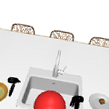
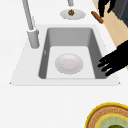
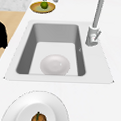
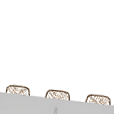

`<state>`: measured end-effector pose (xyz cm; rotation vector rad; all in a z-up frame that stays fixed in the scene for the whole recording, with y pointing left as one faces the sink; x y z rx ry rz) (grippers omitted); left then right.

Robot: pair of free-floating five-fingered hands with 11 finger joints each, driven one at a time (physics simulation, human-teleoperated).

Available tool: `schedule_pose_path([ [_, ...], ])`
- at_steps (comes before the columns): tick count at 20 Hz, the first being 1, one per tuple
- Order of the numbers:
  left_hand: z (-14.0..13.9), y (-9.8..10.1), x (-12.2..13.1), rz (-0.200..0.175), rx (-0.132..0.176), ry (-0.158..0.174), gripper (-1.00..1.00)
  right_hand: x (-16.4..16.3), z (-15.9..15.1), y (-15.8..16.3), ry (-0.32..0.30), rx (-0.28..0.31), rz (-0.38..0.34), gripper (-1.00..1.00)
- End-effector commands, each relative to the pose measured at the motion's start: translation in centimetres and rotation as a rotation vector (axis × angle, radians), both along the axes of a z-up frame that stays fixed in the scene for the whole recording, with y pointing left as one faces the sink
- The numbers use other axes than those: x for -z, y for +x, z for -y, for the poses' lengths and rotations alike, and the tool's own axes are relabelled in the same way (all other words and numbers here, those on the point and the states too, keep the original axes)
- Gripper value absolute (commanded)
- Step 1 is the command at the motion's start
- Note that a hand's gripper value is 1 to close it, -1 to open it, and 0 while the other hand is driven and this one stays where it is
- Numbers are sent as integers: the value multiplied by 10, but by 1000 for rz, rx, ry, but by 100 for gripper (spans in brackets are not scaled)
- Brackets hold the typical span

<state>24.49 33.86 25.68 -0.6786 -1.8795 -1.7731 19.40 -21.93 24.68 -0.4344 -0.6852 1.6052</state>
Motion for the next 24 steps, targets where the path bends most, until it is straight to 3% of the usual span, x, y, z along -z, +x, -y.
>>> schedule_pose_path([
  [1, -28, 3, -4, 0, -14, 0, -100, 0, 0, 0, 0, 0, 0, 0],
  [11, -108, 0, -2, -13, 1, -14, -100, 0, 0, 0, 0, 0, 0, 0],
  [14, -129, -15, 6, -4, -20, -2, -100, 0, 0, 0, 0, 0, 0, 0],
  [20, -162, -26, 15, -6, -32, -3, -100, 0, 0, 0, 0, 0, 0, 0],
  [23, -172, -13, 25, -1, -30, -11, -100, 0, 0, 0, 0, 0, 0, 0],
  [24, -176, -11, 31, -1, -34, 3, -100, 0, 0, 0, 0, 0, 0, 0],
])
